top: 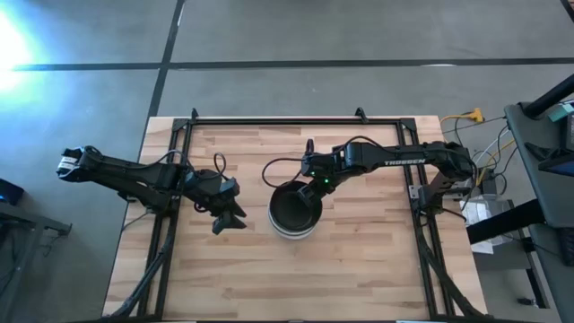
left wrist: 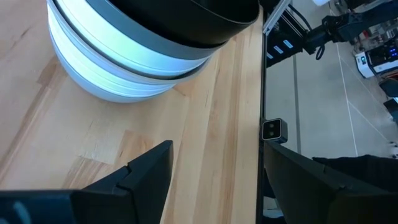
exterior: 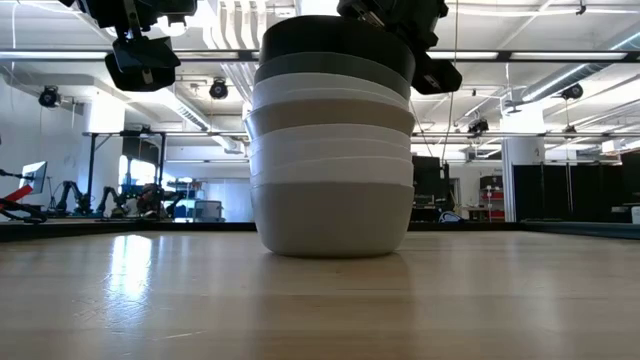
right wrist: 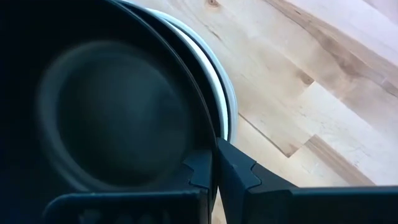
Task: Nest bowls inside each other
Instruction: Stack the black bowl on the gray bowl, then return to Home Position
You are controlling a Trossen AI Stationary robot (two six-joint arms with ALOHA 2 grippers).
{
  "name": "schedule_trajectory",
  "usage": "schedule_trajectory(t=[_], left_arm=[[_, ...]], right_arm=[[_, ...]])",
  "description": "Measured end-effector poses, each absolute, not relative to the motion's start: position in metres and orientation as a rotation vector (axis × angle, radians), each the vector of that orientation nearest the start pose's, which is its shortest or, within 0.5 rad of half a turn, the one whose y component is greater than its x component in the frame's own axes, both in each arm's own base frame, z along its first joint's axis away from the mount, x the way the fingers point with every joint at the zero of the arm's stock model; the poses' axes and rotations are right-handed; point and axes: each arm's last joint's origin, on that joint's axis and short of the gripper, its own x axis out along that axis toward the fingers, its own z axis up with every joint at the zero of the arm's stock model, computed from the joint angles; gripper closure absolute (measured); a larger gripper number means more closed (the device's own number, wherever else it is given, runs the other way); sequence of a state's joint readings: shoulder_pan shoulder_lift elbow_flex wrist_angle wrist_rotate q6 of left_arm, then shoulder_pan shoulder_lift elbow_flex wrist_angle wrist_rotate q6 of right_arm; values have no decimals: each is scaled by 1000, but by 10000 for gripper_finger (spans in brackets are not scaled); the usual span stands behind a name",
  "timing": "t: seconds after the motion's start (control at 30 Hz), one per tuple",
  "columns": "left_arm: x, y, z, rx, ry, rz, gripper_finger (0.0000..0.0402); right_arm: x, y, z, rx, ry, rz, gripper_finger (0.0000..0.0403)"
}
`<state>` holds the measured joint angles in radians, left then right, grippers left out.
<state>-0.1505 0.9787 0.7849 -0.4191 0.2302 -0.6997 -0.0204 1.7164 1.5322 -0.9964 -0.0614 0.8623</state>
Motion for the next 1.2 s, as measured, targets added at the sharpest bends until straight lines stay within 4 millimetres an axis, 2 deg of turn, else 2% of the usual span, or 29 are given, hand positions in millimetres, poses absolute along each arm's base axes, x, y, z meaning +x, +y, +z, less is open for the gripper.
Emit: schedule_trajectory(t=[0.37,0.63,0.73,0.87,0.97,1.03,1.1,1.2], left_arm=[[200,-37,279,-691,721,-139,166],[200,-37,279,-693,721,-138,166],[200,-37,279,-695,722,-137,166],[200,-37,278,-696,723,-137,166],[200,-37,278,-696,723,-135,166],[200,-37,278,-695,721,-132,166],[200,-37,278,-692,718,-123,166],[200,-36,278,-690,714,-113,166]], right_arm=[[345,-7,288,793,1143,-480,386],[344,-7,291,786,1135,-468,311],[342,-7,299,786,1112,-460,285],[342,-8,331,746,976,-454,268],[349,-9,357,720,824,-399,269],[359,-8,364,721,749,-329,275],[371,-8,363,728,719,-286,285],[389,-3,344,724,780,-258,300]])
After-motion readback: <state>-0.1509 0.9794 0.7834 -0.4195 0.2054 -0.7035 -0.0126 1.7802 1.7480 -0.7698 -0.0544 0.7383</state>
